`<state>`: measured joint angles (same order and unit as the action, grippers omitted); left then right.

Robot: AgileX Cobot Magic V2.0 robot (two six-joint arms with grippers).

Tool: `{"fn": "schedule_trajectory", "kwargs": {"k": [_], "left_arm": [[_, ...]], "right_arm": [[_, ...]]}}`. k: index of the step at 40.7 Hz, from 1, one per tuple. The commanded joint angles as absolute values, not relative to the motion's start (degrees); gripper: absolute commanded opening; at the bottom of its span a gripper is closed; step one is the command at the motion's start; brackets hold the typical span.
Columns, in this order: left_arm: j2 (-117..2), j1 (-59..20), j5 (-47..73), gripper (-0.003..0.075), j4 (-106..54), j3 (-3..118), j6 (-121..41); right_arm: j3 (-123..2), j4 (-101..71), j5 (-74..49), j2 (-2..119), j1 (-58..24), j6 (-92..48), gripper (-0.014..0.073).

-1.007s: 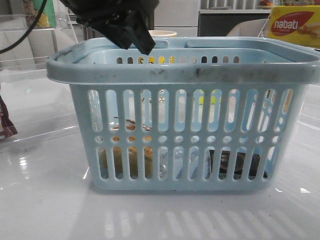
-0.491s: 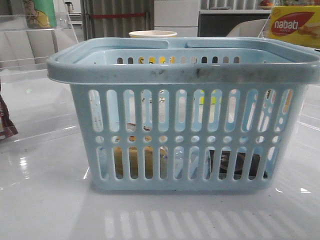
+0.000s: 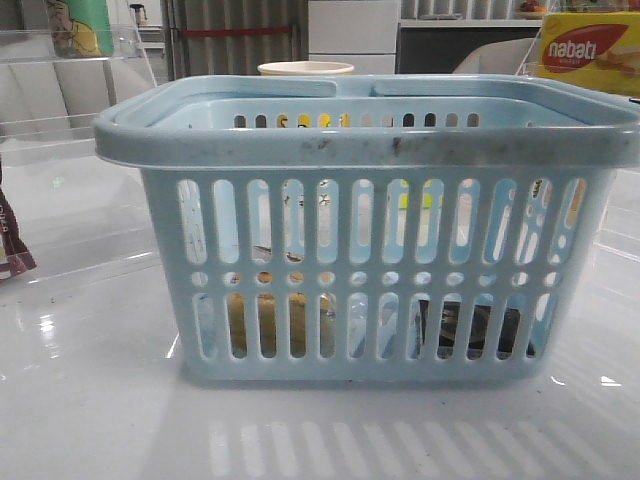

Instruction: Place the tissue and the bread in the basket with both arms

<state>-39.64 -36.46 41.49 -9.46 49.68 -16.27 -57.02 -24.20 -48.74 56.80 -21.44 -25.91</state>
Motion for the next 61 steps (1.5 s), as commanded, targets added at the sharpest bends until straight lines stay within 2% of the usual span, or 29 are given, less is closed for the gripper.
{"fn": "schedule_trajectory", "kwargs": {"k": [1,7,15,26,29,34,43,46,61], "left_arm": [[-39.57,-36.96,37.31,0.036,-10.14,51.16,-16.22],[-39.57,-36.96,37.31,0.036,-10.05,51.16,-16.22],[-39.57,-36.96,37.31,0.036,-10.05,51.16,-16.22],[-39.57,-36.96,37.31,0.036,-10.05,51.16,-15.44],[-39.57,-36.96,37.41,0.0352,-10.05,51.16,-13.59],[-39.57,-36.96,37.66,0.0286,-8.05,51.16,-9.69],[-39.57,-36.96,38.04,0.0098,-5.3,51.16,-5.67],[-39.57,-36.96,38.04,0.0097,-4.61,51.16,-4.24],[-39.57,-36.96,38.58,0.0097,-4.74,51.16,-3.39]], "right_arm": [[-55.63,-24.14,-44.83,52.64,-21.0,-25.71,0.055],[-52.39,-20.6,-46.8,46.73,-20.71,-23.14,0.055],[-52.17,-11.73,-54.38,39.5,-19.41,-11.21,0.055],[-52.17,-11.92,-56.38,35.69,-19.41,-10.33,0.0547],[-52.17,-11.92,-56.45,35.69,-19.41,-10.33,0.0497],[-52.17,-11.92,-56.45,35.69,-19.41,-10.33,0.0342],[-52.17,-11.92,-56.45,35.69,-19.41,-10.33,0.0104],[-52.17,-11.92,-56.39,35.69,-19.41,-10.33,0.0052],[-52.17,-11.92,-55.35,35.69,-19.41,-10.33,0.0057]]}}
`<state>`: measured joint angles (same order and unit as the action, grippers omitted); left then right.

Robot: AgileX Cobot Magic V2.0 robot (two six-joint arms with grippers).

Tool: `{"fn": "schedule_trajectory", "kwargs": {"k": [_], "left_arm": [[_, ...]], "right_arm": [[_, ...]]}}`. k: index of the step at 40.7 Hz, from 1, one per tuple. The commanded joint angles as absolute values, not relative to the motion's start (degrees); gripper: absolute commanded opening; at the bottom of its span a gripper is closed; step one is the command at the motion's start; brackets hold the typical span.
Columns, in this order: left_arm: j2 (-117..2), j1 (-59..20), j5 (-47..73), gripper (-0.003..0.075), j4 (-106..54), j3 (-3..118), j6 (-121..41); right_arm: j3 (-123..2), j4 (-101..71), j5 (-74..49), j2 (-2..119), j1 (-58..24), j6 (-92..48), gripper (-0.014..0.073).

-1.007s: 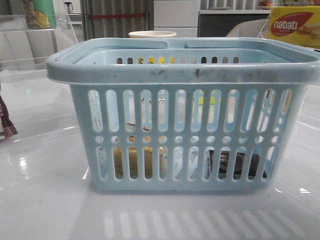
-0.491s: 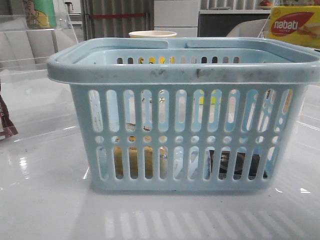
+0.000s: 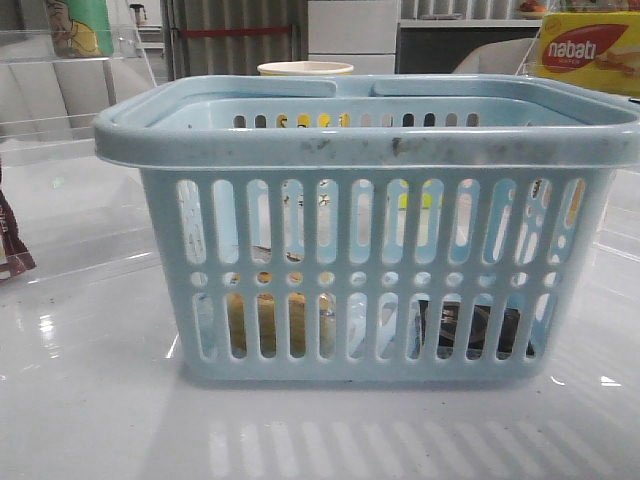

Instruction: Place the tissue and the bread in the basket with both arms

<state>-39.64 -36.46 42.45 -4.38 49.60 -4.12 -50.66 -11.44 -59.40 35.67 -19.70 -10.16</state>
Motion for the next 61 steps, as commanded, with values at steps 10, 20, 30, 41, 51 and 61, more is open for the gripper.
{"fn": "schedule_trajectory", "kwargs": {"k": [10,20,30,41,51,61], "left_arm": [[-39.57,-36.96,38.48,0.0097,-4.74,51.16,-3.39],[-37.07,-34.21,35.6,0.0097,-1.09,49.0,-3.79],[-25.74,-16.51,17.5,0.0097,0.0,32.24,-3.93],[-7.39,-5.18,5.92,0.0097,-0.32,10.93,-3.93],[1.35,-1.47,-0.9,0.0097,-0.88,1.63,-3.93],[1.38,-2.64,-4.14,0.0097,-2.41,-0.7,-3.93]], "right_arm": [[-52.17,-11.92,-55.35,35.69,-19.41,-10.33,0.0057],[-52.17,-11.92,-55.41,35.69,-19.41,-10.33,0.0057],[-52.17,-11.92,-55.49,35.69,-19.41,-10.33,0.0057],[-52.17,-11.92,-55.54,35.69,-19.41,-10.33,0.0057],[-52.17,-11.92,-55.54,35.69,-19.41,-10.33,0.0057],[-52.17,-11.92,-56.18,35.69,-19.41,-10.33,0.0057]]}}
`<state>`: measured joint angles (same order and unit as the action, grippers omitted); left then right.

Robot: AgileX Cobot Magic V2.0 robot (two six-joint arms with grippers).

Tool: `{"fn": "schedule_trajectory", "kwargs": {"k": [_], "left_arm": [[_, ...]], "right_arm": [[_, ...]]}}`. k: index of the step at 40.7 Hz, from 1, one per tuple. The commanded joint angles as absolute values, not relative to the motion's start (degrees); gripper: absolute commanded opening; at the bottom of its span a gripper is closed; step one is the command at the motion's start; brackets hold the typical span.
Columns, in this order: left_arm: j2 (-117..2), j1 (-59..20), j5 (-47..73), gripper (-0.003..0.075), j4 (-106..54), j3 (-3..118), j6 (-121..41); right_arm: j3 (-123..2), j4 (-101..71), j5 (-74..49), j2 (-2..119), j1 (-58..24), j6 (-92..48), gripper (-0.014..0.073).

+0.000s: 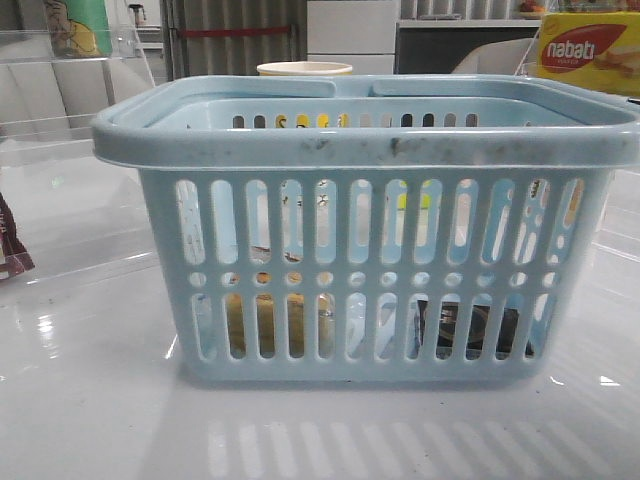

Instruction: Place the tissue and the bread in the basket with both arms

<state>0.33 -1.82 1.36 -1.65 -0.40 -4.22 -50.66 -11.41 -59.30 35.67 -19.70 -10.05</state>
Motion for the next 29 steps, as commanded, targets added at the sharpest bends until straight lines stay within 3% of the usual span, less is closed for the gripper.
{"fn": "schedule_trajectory", "kwargs": {"k": [1,29], "left_arm": [[1.38,-2.81,-4.15,0.0097,-2.41,-0.7,-3.93],[1.24,-4.05,-4.0,0.0096,-2.41,-0.7,-3.93]], "right_arm": [[-52.17,-11.92,-56.26,35.69,-19.41,-10.33,0.0057],[-52.17,-11.92,-56.37,35.69,-19.41,-10.33,0.0057]]}}
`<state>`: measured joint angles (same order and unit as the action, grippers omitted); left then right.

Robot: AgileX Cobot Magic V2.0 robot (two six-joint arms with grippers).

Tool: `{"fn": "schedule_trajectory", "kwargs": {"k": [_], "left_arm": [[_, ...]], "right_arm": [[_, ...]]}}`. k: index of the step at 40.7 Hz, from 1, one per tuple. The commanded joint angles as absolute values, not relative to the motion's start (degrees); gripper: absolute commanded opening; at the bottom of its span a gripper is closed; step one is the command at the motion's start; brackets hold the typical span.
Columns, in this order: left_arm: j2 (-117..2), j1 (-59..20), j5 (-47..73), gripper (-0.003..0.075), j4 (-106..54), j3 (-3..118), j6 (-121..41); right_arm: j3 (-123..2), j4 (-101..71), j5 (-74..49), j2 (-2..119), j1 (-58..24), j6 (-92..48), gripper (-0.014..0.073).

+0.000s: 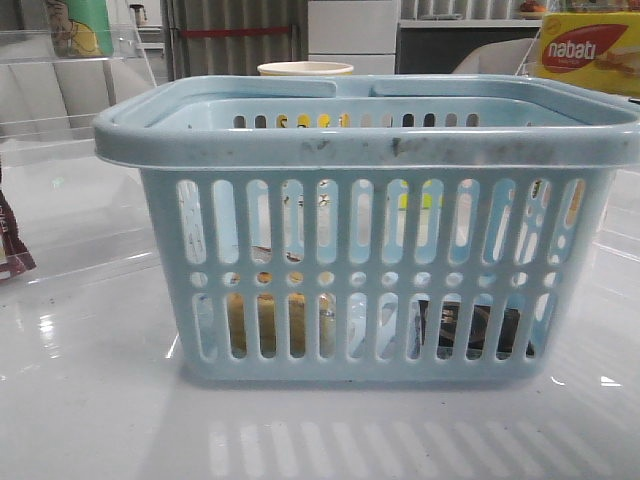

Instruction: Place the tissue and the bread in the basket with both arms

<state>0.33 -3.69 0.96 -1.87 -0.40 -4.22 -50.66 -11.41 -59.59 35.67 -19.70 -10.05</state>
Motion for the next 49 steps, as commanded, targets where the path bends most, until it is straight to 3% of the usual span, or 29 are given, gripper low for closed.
{"fn": "schedule_trajectory", "kwargs": {"k": [1,18,32,49], "left_arm": [[1.24,-4.05,-4.0,0.0096,-2.41,-0.7,-3.93],[1.24,-4.05,-4.0,0.0096,-2.41,-0.7,-3.93],[1.24,-3.93,-4.0,0.0096,-2.41,-0.7,-3.93],[1.24,-3.93,-4.0,0.0096,-2.41,-0.7,-3.93]], "right_arm": [[-52.17,-11.92,-56.37,35.69,-19.41,-10.33,0.0057],[-50.26,-10.37,-54.68,33.64,-17.1,-11.57,0.0057],[-25.36,-6.93,-22.94,17.57,0.75,-12.2,0.0057],[-0.72,-7.21,3.02,2.82,2.11,-12.14,0.0057]]}}
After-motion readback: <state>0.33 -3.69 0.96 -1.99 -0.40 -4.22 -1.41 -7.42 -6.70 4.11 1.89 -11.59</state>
